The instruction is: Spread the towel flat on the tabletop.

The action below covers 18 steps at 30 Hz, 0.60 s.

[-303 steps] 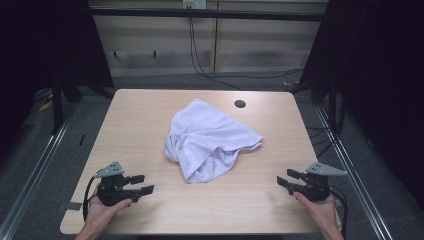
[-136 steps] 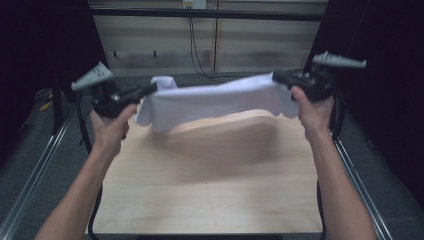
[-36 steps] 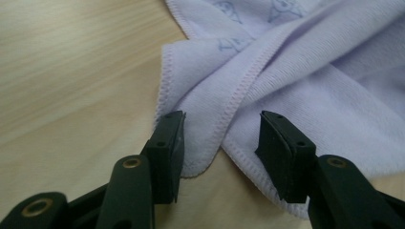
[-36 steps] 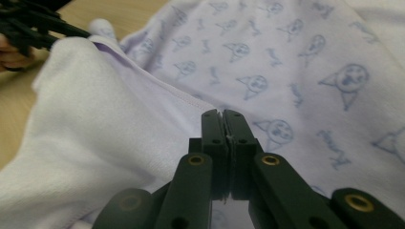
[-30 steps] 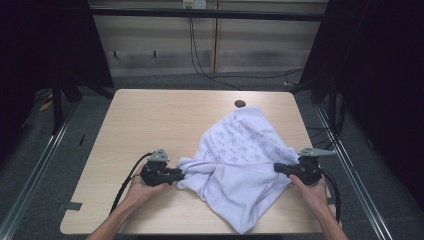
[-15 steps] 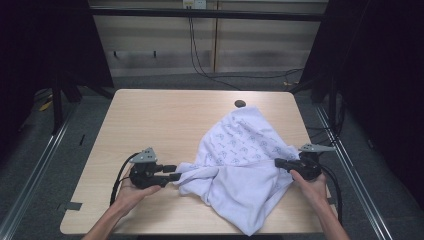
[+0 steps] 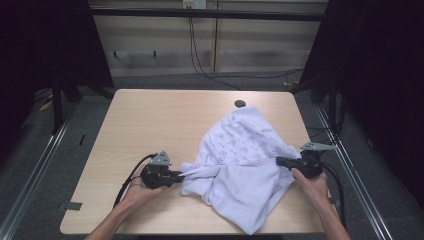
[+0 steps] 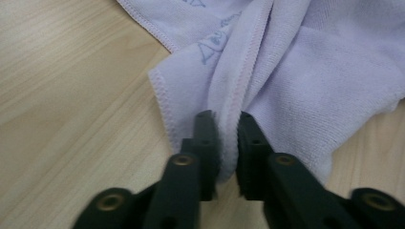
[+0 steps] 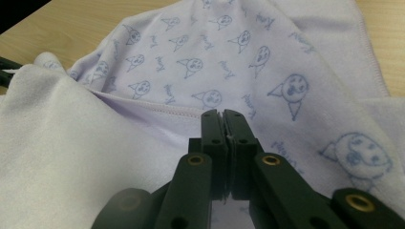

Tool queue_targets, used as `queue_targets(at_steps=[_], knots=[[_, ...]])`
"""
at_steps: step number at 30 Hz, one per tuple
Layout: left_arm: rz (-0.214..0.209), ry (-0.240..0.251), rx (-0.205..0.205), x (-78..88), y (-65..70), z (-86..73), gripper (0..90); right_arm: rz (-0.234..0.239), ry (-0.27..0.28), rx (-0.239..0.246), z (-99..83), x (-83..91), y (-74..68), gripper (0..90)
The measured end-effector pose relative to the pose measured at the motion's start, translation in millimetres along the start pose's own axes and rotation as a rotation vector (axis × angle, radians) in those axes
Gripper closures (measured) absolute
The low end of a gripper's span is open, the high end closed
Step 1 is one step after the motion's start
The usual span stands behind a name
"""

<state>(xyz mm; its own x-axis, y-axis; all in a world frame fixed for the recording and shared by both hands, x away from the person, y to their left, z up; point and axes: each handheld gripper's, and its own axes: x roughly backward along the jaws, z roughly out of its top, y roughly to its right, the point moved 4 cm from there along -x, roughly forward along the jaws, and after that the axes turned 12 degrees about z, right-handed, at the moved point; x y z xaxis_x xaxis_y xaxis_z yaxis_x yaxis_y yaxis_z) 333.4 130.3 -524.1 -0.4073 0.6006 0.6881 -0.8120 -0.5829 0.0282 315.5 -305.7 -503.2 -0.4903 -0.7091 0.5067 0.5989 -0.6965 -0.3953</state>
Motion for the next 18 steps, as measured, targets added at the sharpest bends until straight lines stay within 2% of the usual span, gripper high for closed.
queue_targets(at_steps=[2,3,5,8,10,14,17,18], knots=[[-0.014,0.021,0.035,5.8,-6.0,2.9,85.9,-0.001,0.004,-0.008,1.8,-0.9,1.3,88.1],[-0.006,0.041,0.05,9.2,-8.9,6.1,86.3,0.002,0.007,-0.006,3.6,-1.9,2.5,88.1],[0.0,0.085,0.079,17.6,-17.8,19.9,86.7,0.005,0.021,-0.001,11.5,-2.5,3.9,88.2],[0.019,0.179,0.124,34.8,-29.0,47.3,86.8,-0.003,0.079,0.023,37.1,2.8,4.1,88.2],[0.035,0.238,0.129,49.8,-33.8,67.4,86.8,0.006,0.134,0.041,59.5,11.0,0.0,88.2],[0.035,0.359,0.13,83.6,-35.7,101.5,86.8,0.007,0.218,0.099,104.4,35.5,-15.5,88.3],[0.013,0.455,0.153,112.0,-31.8,118.8,86.7,0.019,0.281,0.148,132.6,57.8,-36.8,88.3],[0.005,0.479,0.149,121.0,-28.6,121.0,86.7,0.025,0.289,0.169,138.7,65.2,-46.1,88.3]])
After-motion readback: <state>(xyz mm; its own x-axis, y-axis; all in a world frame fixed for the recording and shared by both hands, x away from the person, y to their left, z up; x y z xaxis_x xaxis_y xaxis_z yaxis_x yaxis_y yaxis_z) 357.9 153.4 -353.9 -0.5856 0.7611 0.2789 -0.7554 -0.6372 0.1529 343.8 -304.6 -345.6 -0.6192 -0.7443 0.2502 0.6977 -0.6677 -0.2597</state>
